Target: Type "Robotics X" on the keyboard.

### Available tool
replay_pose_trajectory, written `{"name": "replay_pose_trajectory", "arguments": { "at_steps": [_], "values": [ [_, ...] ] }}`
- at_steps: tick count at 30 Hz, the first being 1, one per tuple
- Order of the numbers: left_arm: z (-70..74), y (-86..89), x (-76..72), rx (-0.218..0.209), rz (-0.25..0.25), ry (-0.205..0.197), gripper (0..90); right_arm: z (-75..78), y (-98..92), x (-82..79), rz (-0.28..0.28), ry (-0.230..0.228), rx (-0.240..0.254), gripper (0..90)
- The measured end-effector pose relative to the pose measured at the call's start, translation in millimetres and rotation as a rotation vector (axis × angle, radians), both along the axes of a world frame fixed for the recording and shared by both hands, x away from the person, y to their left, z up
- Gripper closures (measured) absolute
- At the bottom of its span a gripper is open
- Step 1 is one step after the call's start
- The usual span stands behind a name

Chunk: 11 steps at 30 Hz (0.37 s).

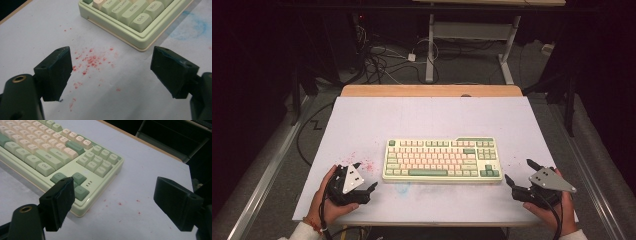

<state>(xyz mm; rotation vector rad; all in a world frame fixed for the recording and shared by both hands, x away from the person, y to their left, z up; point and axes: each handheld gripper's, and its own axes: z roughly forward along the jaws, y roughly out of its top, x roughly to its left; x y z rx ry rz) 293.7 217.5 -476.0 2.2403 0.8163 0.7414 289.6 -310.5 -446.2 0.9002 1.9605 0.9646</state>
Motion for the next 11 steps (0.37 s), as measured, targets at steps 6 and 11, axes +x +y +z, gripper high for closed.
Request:
{"name": "replay_pose_trajectory", "arguments": {
  "at_steps": [6, 11],
  "values": [
    [-0.9, -0.7, 2.1, 0.004, 0.001, 0.008, 16.8, -1.0, -0.7, 0.4, 0.0, 0.005, -0.002, 17.1],
    [-1.4, -3.8, 3.8, 0.007, -0.007, 0.017, 16.8, -2.1, -1.2, 2.2, 0.008, 0.012, -0.005, 17.2]
  ]
}}
